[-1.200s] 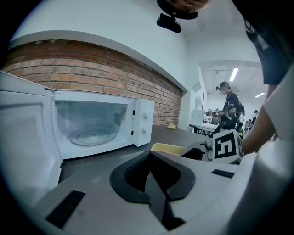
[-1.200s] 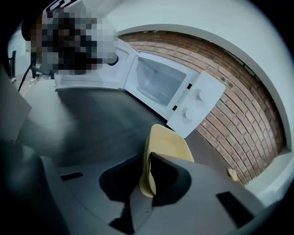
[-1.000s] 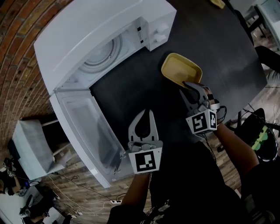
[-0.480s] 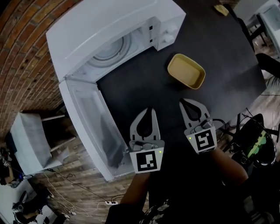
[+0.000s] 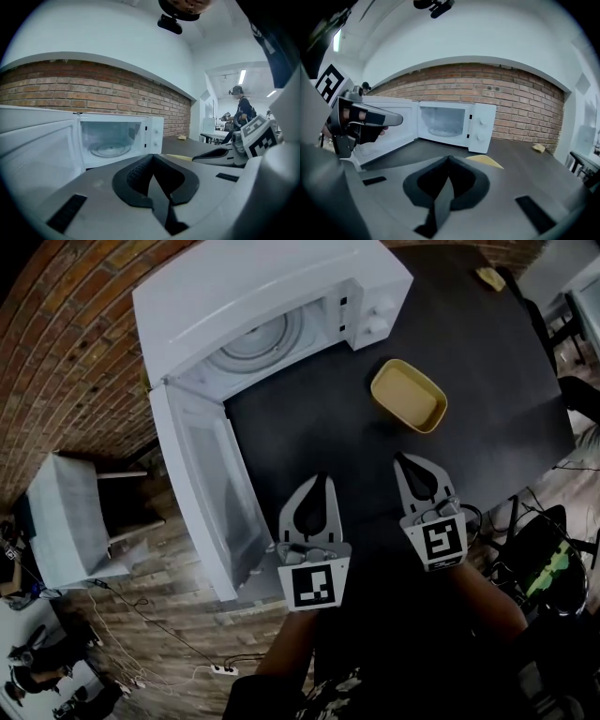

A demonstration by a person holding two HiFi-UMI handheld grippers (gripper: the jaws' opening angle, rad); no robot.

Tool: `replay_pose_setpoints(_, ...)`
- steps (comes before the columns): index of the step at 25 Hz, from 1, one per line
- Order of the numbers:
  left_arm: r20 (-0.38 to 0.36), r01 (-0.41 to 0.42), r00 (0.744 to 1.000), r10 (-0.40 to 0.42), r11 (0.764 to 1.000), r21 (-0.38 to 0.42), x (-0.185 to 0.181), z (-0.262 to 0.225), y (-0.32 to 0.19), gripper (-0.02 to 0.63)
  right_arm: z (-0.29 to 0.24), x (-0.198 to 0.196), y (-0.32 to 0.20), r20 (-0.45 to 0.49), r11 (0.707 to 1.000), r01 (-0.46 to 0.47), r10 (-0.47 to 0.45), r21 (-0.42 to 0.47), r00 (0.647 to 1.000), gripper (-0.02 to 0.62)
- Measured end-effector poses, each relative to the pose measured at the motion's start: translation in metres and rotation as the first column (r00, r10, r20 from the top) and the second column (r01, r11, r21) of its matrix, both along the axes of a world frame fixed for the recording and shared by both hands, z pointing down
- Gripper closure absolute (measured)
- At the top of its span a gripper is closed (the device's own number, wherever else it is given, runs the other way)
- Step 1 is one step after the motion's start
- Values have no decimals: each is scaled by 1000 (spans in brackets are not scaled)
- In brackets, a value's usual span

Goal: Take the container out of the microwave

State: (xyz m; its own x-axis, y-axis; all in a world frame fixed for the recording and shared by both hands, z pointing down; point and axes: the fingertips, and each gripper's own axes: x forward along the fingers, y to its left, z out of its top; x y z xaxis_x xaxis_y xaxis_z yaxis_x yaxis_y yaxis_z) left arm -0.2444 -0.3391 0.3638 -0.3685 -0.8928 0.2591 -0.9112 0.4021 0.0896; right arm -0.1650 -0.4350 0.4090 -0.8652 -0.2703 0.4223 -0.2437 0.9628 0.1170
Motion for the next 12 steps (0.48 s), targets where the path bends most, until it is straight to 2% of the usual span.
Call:
replay_pose_setpoints(5,-2,68,998,-68,997,-28,17,-4,6,598,-6,14,-14,20,999,31,-31,-4,999,532)
replay_pose_setpoints(8,6,82,997,-82,994,-65,34,1,7,598,-10,29,-22,42,999,33,-32,-8,999,532)
replay_pose_setpoints(12,15,84,996,-83,994,-67,63,-5,-3,598,-13,56,-27,46,999,36,-34,-34,998,532)
